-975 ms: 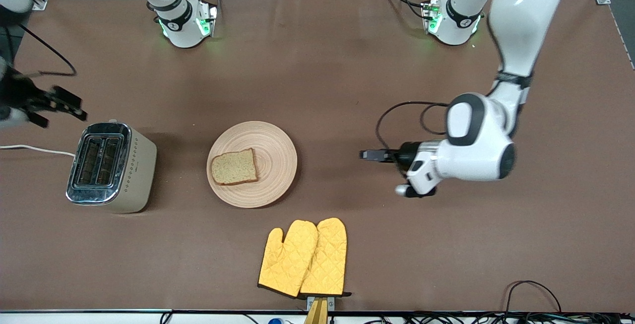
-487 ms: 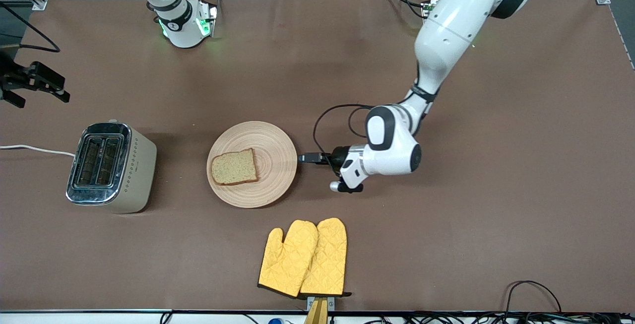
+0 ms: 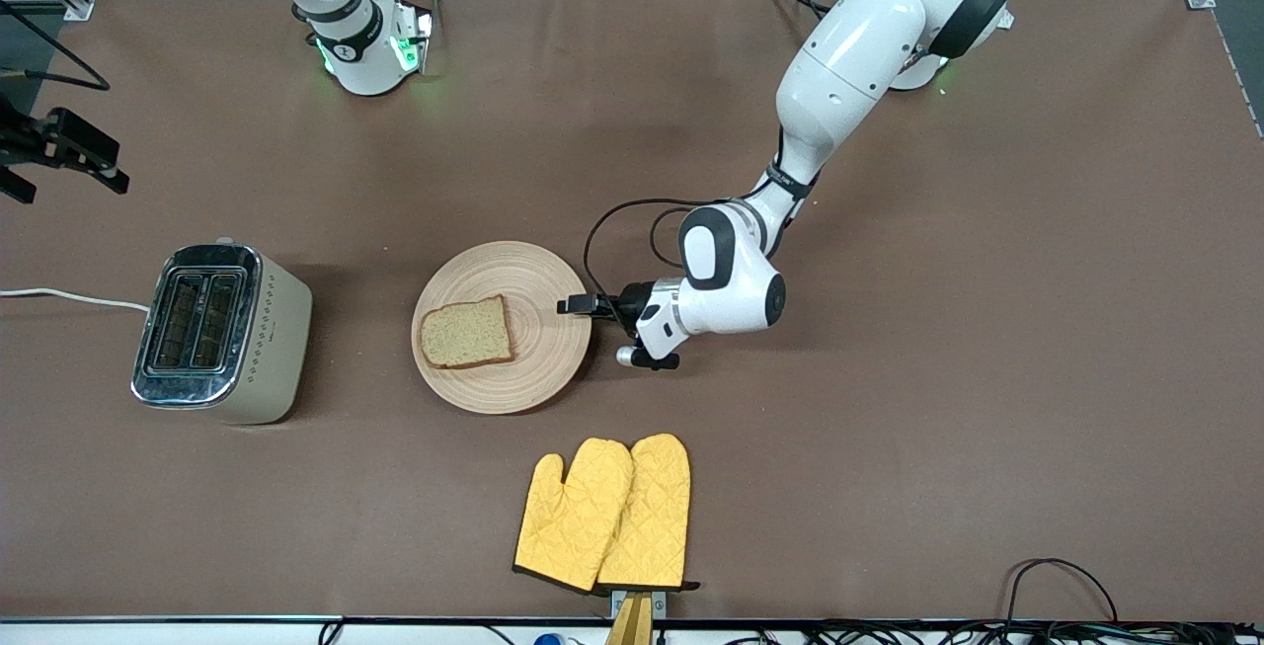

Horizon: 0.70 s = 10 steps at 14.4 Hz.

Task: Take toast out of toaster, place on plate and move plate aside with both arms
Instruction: 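Retract the right gripper while the left gripper grasps the plate rim, then slide the plate with the left gripper away from the toaster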

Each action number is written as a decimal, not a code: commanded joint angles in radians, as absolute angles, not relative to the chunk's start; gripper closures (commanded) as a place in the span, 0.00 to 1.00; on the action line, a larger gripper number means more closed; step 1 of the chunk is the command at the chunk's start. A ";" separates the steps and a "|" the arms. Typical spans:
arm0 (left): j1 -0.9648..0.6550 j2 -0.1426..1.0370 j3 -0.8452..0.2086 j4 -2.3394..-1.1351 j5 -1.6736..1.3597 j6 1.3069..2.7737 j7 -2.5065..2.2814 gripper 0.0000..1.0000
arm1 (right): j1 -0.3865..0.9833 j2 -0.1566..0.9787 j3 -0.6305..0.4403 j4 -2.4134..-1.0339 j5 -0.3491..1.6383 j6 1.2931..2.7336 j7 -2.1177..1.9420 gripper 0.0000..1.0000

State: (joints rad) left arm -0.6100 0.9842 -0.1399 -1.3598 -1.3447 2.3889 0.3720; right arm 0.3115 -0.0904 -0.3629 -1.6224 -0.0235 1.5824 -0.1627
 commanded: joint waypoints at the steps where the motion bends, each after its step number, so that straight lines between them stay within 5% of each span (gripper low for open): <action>1: -0.609 1.022 -0.137 -1.338 -1.445 2.395 0.510 0.88 | 0.325 -0.032 -0.362 -1.577 -0.046 1.552 -0.147 0.00; 2: -0.611 1.026 -0.135 -1.339 -1.469 2.395 0.544 0.99 | 0.333 -0.032 -0.362 -1.577 -0.046 1.551 -0.146 0.00; 7: -0.572 0.980 -0.123 -1.350 -1.436 2.390 0.554 1.00 | 0.336 -0.031 -0.359 -1.565 -0.031 1.537 -0.016 0.00; 10: -0.485 0.853 -0.123 -1.443 -1.312 2.378 0.464 1.00 | 0.304 -0.031 -0.335 -1.563 -0.031 1.539 -0.006 0.00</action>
State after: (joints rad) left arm -0.5500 0.9786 -0.1144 -1.3498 -1.3779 2.3984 0.5127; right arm 0.3290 -0.0321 -0.3511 -1.5779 -0.0237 1.5512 -0.0325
